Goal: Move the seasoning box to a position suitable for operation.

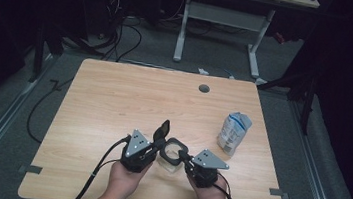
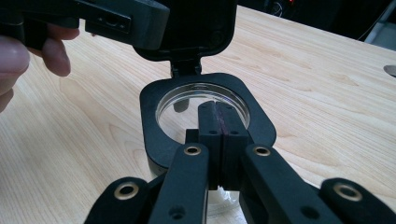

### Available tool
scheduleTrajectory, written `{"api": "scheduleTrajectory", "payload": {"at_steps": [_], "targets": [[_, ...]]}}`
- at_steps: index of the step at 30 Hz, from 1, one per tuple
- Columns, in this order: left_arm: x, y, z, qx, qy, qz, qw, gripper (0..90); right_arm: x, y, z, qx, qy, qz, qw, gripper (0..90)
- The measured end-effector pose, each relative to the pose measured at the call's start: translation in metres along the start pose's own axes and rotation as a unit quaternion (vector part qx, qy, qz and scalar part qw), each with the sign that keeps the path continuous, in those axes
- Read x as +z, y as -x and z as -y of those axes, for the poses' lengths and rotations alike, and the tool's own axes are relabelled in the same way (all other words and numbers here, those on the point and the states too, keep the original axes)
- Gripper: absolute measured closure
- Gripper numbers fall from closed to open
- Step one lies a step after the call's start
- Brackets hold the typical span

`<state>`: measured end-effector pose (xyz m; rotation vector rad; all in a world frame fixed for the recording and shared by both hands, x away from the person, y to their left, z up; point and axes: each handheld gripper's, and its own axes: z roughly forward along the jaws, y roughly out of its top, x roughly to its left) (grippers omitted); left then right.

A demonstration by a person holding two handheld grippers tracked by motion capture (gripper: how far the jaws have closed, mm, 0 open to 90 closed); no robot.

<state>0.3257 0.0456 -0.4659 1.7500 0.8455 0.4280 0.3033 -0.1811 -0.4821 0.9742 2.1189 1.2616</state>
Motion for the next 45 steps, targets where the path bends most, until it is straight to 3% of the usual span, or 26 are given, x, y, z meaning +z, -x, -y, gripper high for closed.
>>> {"api": "scheduleTrajectory", "payload": {"at_steps": [15, 33, 37, 40, 45], "targets": [[0.006, -0.013, -0.002, 0.012, -0.002, 0.008, 0.9999, 90.0, 0.002, -0.001, 0.003, 0.008, 0.012, 0.000, 0.9999, 89.7], [0.012, -0.018, -0.006, 0.025, -0.007, 0.011, 0.9996, 90.0, 0.003, -0.004, 0.001, 0.007, 0.012, 0.004, 0.9999, 86.3], [0.002, -0.016, -0.007, 0.025, 0.003, 0.021, 0.9995, 90.0, -0.004, -0.002, -0.005, 0.010, 0.022, 0.007, 0.9997, 81.9], [-0.010, -0.016, -0.004, 0.037, 0.002, 0.024, 0.9990, 87.4, -0.014, 0.004, -0.009, 0.011, 0.033, 0.018, 0.9992, 78.1], [-0.029, -0.034, 0.012, 0.046, -0.017, 0.012, 0.9987, 81.7, -0.030, 0.018, -0.001, 0.024, 0.031, 0.043, 0.9983, 71.6]]}}
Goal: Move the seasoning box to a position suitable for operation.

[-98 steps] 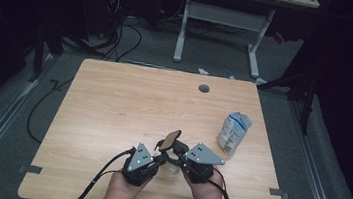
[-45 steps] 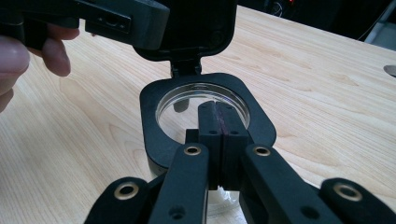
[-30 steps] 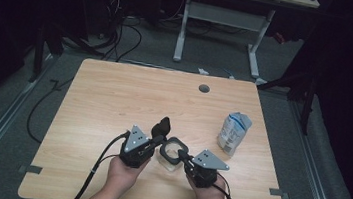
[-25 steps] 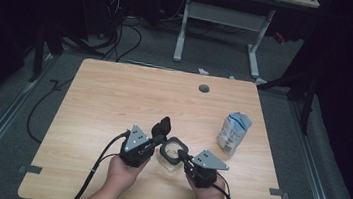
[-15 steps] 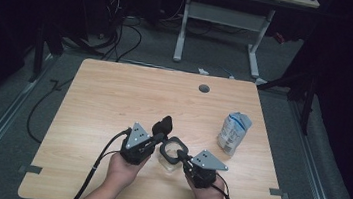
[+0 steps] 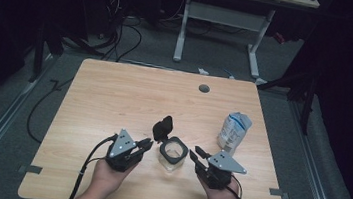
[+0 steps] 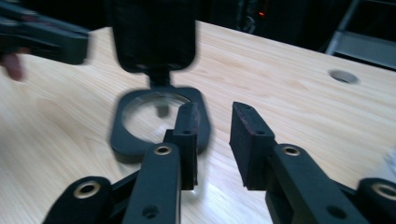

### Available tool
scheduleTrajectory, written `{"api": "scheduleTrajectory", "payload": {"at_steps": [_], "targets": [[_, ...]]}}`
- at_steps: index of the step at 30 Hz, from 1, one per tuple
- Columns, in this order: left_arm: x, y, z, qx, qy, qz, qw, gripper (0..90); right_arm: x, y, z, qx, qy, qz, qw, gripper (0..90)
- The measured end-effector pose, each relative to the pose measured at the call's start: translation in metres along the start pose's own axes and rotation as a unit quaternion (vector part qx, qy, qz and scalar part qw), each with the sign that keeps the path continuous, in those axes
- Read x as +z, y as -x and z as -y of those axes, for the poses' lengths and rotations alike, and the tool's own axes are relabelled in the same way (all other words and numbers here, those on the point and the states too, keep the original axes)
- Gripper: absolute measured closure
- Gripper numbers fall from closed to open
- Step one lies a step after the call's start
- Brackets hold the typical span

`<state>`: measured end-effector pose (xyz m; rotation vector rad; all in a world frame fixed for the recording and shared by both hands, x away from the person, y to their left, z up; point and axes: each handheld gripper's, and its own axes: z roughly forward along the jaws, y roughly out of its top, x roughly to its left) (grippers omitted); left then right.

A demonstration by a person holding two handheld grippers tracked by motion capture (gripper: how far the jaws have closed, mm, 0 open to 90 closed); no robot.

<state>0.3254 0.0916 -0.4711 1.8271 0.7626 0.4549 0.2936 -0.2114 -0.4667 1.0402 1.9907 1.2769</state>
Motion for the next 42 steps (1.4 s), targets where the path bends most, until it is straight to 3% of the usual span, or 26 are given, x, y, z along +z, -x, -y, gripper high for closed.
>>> {"api": "scheduleTrajectory", "payload": {"at_steps": [7, 13, 19, 24, 29, 34, 36, 42], "targets": [[-0.025, -0.038, 0.038, -0.029, -0.045, -0.030, 0.9981, 71.7, -0.019, 0.025, 0.026, 0.022, -0.020, 0.039, 0.9988, 66.9], [-0.042, -0.054, 0.057, -0.040, -0.056, -0.061, 0.9957, 62.9, -0.037, 0.050, 0.043, 0.041, -0.036, 0.082, 0.9952, 65.9], [-0.043, -0.059, 0.058, -0.048, -0.051, -0.056, 0.9959, 61.5, -0.043, 0.084, 0.048, 0.048, -0.051, 0.127, 0.9893, 59.4], [-0.042, -0.057, 0.060, -0.045, -0.054, -0.049, 0.9963, 58.9, -0.037, 0.105, 0.038, 0.059, -0.050, 0.138, 0.9874, 55.0], [-0.042, -0.058, 0.061, -0.051, -0.052, -0.043, 0.9964, 55.5, -0.025, 0.124, 0.030, 0.074, -0.049, 0.130, 0.9875, 55.0], [-0.042, -0.058, 0.062, -0.054, -0.053, -0.042, 0.9963, 55.2, -0.011, 0.129, 0.028, 0.070, -0.055, 0.125, 0.9882, 60.1], [-0.042, -0.059, 0.062, -0.053, -0.052, -0.045, 0.9962, 55.1, -0.008, 0.129, 0.028, 0.067, -0.046, 0.117, 0.9898, 59.9], [-0.042, -0.058, 0.063, -0.054, -0.049, -0.044, 0.9964, 54.7, -0.005, 0.130, 0.026, 0.060, -0.038, 0.116, 0.9907, 62.2]]}}
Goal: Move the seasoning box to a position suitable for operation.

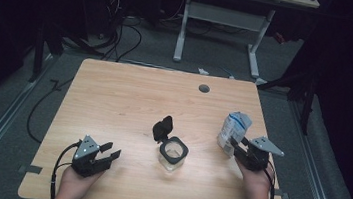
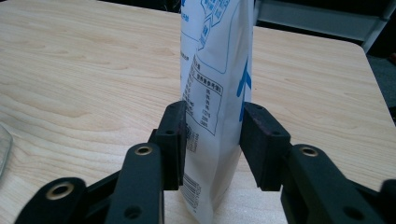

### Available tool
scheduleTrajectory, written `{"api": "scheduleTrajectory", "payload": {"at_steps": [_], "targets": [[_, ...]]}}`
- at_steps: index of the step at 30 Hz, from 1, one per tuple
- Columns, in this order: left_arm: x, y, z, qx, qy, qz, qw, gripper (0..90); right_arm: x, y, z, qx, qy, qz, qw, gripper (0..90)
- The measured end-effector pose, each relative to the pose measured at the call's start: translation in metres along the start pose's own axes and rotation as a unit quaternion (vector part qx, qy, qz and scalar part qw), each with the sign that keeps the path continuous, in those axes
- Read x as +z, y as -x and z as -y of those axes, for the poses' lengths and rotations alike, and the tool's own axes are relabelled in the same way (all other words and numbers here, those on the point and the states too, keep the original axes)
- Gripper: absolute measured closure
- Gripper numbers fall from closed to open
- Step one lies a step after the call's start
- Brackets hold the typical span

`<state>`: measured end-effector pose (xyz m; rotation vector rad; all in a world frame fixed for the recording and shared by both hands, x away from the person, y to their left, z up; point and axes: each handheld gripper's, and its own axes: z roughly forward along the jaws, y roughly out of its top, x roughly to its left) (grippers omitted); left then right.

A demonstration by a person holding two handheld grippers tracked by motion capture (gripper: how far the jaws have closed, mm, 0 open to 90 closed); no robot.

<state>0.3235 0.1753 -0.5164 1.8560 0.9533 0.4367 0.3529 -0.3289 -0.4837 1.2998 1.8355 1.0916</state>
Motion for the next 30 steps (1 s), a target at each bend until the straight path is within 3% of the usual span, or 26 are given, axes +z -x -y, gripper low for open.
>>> {"api": "scheduleTrajectory", "payload": {"at_steps": [5, 8, 15, 19, 30], "targets": [[0.001, 0.003, 0.000, 0.005, 0.003, 0.016, 0.9999, 53.8, 0.002, -0.001, 0.002, -0.004, 0.001, 0.001, 1.0000, 70.1], [0.003, 0.005, -0.003, 0.004, 0.005, 0.010, 0.9999, 53.1, 0.001, -0.003, 0.001, -0.003, 0.000, -0.001, 1.0000, 77.1], [-0.001, 0.007, -0.004, 0.007, 0.013, -0.004, 0.9999, 52.7, 0.000, -0.006, 0.000, -0.005, -0.002, -0.005, 1.0000, 82.4], [-0.001, 0.000, -0.002, -0.013, 0.015, -0.005, 0.9998, 52.7, 0.000, -0.007, -0.001, -0.009, -0.002, -0.001, 1.0000, 83.1], [-0.007, -0.002, 0.000, -0.016, 0.023, 0.004, 0.9996, 52.7, -0.002, -0.012, 0.003, -0.015, 0.006, 0.001, 0.9999, 84.2]]}}
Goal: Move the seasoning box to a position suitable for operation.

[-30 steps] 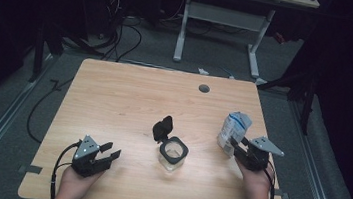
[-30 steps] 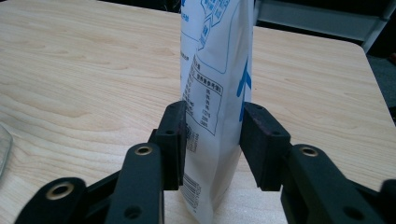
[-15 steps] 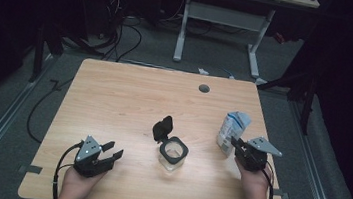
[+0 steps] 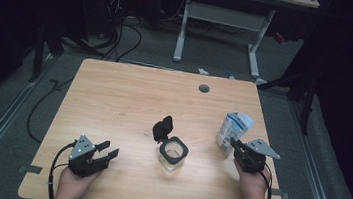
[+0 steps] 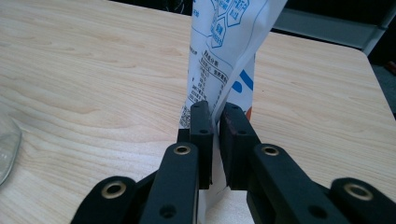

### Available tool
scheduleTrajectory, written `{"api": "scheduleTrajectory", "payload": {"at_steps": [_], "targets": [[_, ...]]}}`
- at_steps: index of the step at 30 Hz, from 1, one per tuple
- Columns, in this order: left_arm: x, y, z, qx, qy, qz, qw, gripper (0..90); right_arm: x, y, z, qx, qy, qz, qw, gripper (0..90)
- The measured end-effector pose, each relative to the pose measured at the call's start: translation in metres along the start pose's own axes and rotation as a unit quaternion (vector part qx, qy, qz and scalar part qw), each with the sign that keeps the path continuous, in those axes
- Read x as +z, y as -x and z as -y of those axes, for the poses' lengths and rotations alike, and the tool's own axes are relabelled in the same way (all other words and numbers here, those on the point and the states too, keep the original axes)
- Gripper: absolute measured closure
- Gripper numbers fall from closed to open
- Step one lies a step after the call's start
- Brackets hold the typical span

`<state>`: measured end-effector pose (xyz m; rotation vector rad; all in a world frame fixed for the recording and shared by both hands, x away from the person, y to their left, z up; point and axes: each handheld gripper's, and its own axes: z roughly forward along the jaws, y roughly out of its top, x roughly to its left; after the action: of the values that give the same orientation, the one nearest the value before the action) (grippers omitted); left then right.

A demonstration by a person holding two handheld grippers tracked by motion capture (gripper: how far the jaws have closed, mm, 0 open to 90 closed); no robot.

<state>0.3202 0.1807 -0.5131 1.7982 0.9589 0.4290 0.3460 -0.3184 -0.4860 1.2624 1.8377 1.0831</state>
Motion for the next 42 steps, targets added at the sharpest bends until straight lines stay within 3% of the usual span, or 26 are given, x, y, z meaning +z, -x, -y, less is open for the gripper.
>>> {"api": "scheduleTrajectory", "payload": {"at_steps": [9, 19, 23, 42], "targets": [[0.003, 0.004, 0.000, 0.013, -0.006, 0.009, 0.9999, 50.4, -0.001, 0.000, -0.002, 0.000, -0.008, -0.006, 1.0000, 84.9], [0.002, 0.002, 0.001, 0.005, -0.001, 0.013, 0.9999, 49.3, -0.001, 0.000, -0.001, 0.007, -0.006, -0.013, 0.9999, 85.0], [0.002, 0.003, 0.001, 0.010, -0.001, 0.016, 0.9998, 49.2, -0.001, 0.002, 0.000, 0.015, -0.001, -0.022, 0.9997, 85.3], [0.004, 0.003, 0.001, 0.012, -0.001, 0.025, 0.9996, 49.0, -0.005, 0.000, -0.011, 0.005, -0.027, -0.040, 0.9988, 86.5]]}}
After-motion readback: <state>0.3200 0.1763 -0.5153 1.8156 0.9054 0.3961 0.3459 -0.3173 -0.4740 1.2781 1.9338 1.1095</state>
